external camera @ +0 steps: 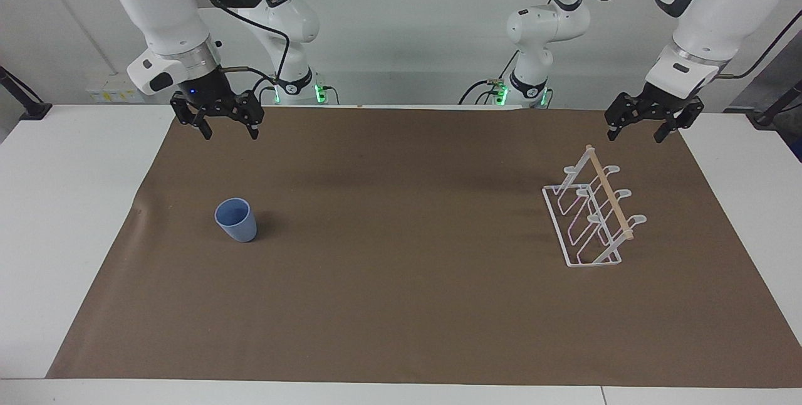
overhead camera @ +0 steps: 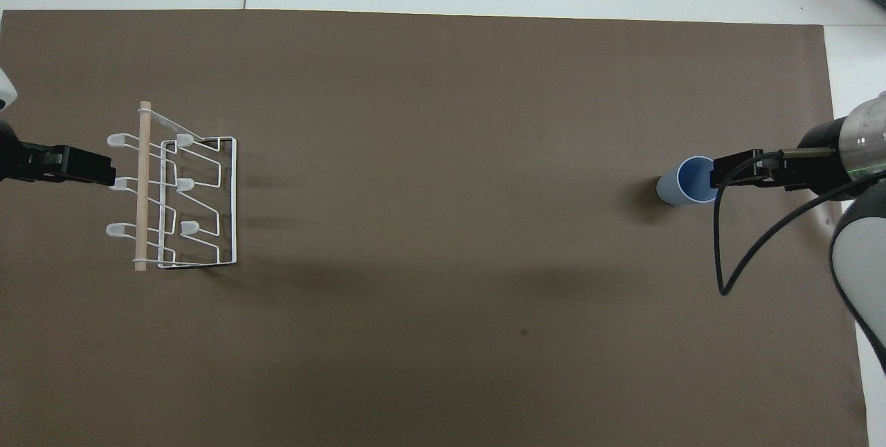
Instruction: Hang cup on cup holder
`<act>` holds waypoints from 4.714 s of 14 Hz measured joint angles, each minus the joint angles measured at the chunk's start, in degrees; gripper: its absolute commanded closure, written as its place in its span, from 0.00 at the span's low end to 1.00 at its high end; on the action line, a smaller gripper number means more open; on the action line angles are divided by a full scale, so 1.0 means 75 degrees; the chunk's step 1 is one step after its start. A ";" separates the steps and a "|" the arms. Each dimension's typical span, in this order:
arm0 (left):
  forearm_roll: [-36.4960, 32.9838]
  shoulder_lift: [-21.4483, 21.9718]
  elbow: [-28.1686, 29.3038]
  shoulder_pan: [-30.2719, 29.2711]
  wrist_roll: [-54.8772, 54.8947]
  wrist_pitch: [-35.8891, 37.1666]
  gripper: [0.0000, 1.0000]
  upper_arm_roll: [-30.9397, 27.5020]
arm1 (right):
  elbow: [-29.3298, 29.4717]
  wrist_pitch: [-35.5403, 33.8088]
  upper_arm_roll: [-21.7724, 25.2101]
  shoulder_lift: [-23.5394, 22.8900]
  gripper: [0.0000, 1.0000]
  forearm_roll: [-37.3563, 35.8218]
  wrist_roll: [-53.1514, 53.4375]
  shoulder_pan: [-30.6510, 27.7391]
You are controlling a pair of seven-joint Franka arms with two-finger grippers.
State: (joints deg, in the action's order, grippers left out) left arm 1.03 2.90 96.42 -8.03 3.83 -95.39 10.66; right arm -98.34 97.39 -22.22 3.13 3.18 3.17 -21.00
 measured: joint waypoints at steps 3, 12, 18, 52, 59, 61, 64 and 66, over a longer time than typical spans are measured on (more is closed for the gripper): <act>0.0000 0.0000 0.0000 0.0000 0.0000 0.0000 0.00 0.0000 | -0.0012 0.0000 0.0000 -0.0004 0.00 0.0000 0.0000 -0.0016; 0.0000 0.0000 0.0001 0.0000 0.0000 0.0000 0.00 0.0000 | -0.1470 0.2219 -0.0070 -0.0022 0.00 0.0000 -0.0136 0.0058; 0.0000 0.0000 0.0001 0.0000 0.0000 0.0000 0.00 0.0000 | -0.2313 0.3762 -0.0051 -0.0862 0.00 0.0000 -0.0662 0.0054; 0.0000 0.0000 0.0002 0.0000 0.0000 0.0000 0.00 0.0000 | -0.0764 0.2930 -0.0213 -0.1182 1.00 -0.0106 -0.1262 0.1051; 0.0000 0.0000 0.0002 0.0000 -0.0002 0.0000 0.00 0.0000 | 0.0371 0.2502 -0.1139 -0.1100 1.00 0.1377 -0.1229 0.1282; 0.0000 0.0001 0.0004 0.0000 -0.0008 0.0121 0.00 0.0000 | 0.0371 0.2688 -0.1242 -0.1104 1.00 0.1876 -0.1104 0.1443; 0.0013 0.0033 0.0004 -0.0023 -0.0067 0.0624 0.00 -0.0007 | 0.0363 0.3149 -0.1284 -0.1107 1.00 0.3096 -0.0736 0.1919; 0.0340 0.0058 0.0005 -0.0109 -0.0539 0.0865 0.00 -0.0017 | 0.0352 0.3573 -0.1288 -0.1106 1.00 0.3850 -0.0539 0.2234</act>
State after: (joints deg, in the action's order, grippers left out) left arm 3.57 3.34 96.46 -8.84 -0.21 -88.91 10.53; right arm -95.71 124.19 -31.88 -5.17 32.06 -0.87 -4.24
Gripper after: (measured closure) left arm 0.000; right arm 0.947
